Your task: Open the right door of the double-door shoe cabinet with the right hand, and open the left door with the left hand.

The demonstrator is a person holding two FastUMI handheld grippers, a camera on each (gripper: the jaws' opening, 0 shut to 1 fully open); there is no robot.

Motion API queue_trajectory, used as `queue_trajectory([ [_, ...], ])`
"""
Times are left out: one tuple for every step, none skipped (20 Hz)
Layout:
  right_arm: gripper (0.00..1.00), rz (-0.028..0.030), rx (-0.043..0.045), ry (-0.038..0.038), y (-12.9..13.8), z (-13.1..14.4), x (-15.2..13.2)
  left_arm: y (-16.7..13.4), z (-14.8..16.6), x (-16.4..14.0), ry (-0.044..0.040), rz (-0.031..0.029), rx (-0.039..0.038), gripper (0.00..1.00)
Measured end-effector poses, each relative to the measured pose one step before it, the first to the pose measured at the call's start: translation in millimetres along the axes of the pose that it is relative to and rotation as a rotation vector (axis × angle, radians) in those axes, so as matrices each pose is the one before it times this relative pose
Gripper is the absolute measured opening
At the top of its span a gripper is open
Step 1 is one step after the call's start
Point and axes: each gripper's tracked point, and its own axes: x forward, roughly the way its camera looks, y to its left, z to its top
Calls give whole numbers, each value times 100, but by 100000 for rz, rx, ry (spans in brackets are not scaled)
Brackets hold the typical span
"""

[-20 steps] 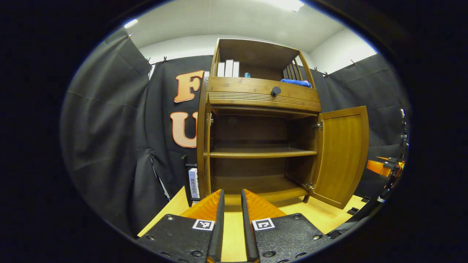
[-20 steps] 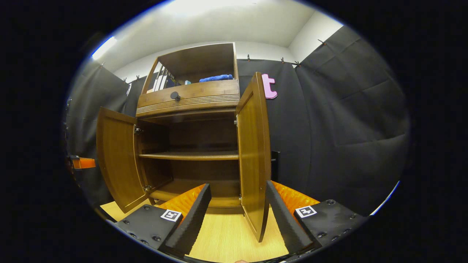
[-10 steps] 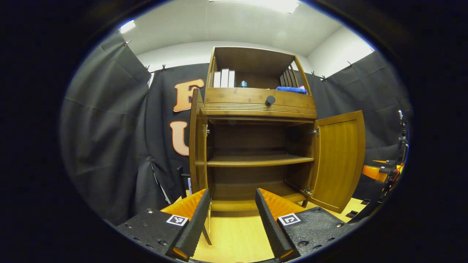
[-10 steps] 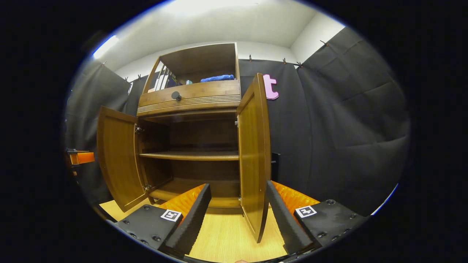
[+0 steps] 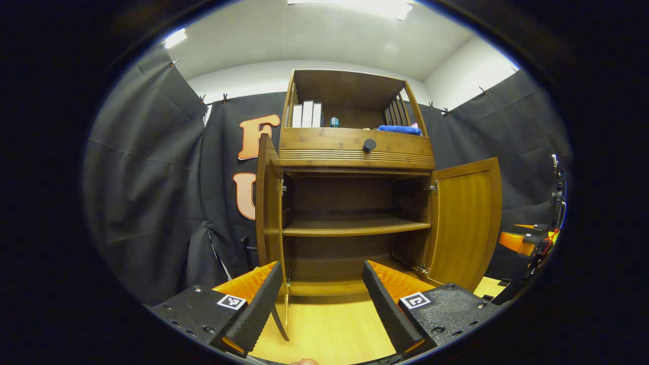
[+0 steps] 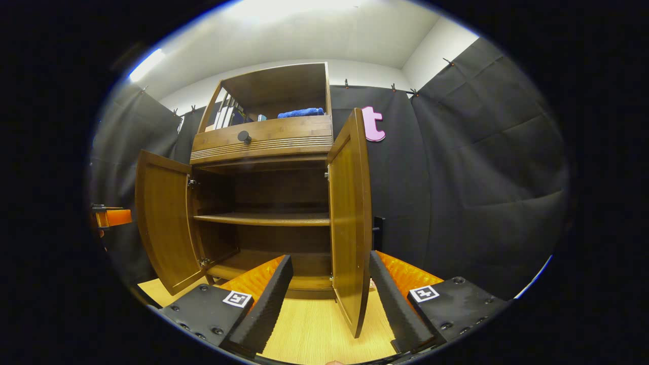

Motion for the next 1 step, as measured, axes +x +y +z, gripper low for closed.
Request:
queue_trajectory([
  [98, -152, 24, 2, 1, 45, -4, -116, 140, -117, -421, -20, 189, 95],
])
